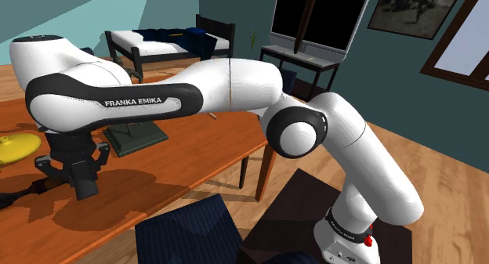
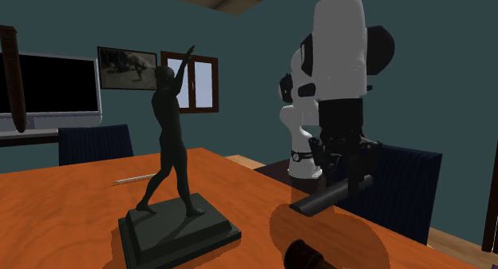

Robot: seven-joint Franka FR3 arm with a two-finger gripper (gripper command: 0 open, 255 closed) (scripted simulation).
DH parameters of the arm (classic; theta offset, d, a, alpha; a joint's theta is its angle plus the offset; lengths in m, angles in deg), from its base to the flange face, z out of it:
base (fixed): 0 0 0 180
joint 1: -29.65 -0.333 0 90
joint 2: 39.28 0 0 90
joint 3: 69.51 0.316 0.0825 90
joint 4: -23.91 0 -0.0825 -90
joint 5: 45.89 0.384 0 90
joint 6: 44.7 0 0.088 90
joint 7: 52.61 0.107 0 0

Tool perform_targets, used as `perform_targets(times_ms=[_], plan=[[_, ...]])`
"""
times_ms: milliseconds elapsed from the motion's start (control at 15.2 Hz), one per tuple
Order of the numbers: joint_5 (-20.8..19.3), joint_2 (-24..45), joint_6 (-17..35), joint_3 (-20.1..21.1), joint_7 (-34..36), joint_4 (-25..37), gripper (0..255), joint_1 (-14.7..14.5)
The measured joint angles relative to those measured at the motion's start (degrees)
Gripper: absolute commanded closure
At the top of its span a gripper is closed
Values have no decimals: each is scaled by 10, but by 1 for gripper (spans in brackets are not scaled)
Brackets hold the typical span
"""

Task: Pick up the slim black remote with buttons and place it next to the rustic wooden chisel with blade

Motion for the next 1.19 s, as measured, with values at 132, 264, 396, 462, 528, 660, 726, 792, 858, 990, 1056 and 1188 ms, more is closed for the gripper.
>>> perform_targets(times_ms=[132,264,396,462,528,660,726,792,858,990,1056,1188], plan=[[0,-7,21,1,1,-29,255,4],[0,-9,38,1,2,-49,255,7],[0,-10,55,1,2,-66,255,9],[0,-7,62,0,2,-70,255,10],[-1,-8,70,0,2,-78,255,10],[-1,-9,84,0,4,-93,255,12],[-2,-4,88,0,3,-93,255,12],[-2,-6,98,0,3,-104,255,13],[-2,-7,105,0,3,-112,255,14],[-3,-3,117,-1,3,-121,255,15],[-3,-3,119,-1,3,-122,255,15],[-3,-3,120,-1,3,-122,255,15]])
